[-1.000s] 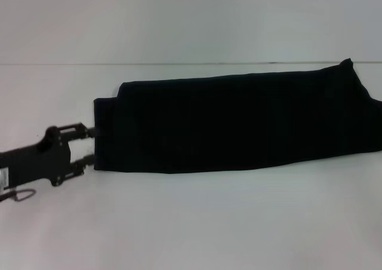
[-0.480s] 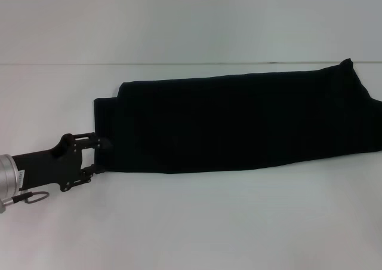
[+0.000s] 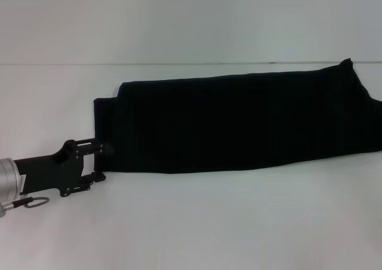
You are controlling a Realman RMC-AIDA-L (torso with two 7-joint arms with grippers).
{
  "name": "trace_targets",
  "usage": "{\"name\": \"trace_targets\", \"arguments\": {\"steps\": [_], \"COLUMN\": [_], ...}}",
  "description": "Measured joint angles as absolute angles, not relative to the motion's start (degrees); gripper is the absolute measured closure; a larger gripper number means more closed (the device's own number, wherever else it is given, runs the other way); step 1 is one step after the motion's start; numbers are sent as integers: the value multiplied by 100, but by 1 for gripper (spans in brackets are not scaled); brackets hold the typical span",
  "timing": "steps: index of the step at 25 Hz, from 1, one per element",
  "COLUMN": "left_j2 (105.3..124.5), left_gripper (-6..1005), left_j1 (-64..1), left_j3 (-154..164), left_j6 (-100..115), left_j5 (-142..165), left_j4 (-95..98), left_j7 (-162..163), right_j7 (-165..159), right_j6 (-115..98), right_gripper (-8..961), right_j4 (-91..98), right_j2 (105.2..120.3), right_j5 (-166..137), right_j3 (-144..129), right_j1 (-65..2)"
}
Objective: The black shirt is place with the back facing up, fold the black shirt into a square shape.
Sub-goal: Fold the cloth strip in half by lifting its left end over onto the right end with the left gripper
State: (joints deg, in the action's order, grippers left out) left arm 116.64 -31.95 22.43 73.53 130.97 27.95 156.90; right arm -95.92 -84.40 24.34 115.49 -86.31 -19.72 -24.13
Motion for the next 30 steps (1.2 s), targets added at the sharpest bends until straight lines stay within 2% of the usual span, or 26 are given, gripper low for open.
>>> {"name": "trace_targets", "arguments": {"steps": [4, 12, 30], "left_j2": [11670, 11708, 11802], "left_gripper": [358, 225, 288], "left_j1": [-3171, -3216, -3962], "left_j3": [2210, 2210, 2221], "left_j6": [7263, 6959, 6270], "left_j5": [13087, 13056, 12989], "left_j4": [2776, 2648, 2316], "left_j7": [15799, 15887, 15830], "right_j7": [-9591, -9589, -9589], "right_j6": [-8437, -8437, -8445], "right_gripper": [269, 269, 269], "right_j4": [2434, 2434, 2434], "right_j2": [11554, 11558, 11560], "right_j5": [-8631, -8631, -8630], "right_j3": [-1949, -1948, -1942], "right_j1": [-2392, -2390, -2347]}}
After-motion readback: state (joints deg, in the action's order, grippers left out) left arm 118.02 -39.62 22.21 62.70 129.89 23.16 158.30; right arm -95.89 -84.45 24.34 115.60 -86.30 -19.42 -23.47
